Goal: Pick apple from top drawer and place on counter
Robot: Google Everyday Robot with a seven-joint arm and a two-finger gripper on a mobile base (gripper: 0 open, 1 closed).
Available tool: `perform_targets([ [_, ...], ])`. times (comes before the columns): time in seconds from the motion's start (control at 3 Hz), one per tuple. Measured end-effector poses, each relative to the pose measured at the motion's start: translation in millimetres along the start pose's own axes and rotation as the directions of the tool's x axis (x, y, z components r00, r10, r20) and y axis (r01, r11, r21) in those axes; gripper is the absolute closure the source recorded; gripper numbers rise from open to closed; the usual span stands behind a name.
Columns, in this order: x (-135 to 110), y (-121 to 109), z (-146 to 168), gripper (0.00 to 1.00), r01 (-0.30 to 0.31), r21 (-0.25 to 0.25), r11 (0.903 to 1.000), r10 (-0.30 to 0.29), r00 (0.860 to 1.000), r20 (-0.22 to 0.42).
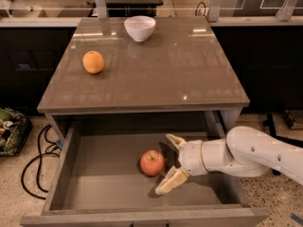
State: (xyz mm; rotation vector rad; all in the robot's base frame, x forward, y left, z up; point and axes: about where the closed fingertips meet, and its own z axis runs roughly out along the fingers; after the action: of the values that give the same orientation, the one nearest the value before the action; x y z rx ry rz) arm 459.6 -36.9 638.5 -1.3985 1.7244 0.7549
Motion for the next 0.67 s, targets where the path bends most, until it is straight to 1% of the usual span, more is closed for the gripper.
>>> perform_targets([
  [0.33, 0.4, -0.4, 8.2, 0.0, -0.005, -0.002, 1.0, 0.005, 1.0, 0.031],
  [0.67, -2.0, -0.6, 11.9, 0.0, 0.009, 0.008, 0.9999, -0.009, 0.998, 0.068],
])
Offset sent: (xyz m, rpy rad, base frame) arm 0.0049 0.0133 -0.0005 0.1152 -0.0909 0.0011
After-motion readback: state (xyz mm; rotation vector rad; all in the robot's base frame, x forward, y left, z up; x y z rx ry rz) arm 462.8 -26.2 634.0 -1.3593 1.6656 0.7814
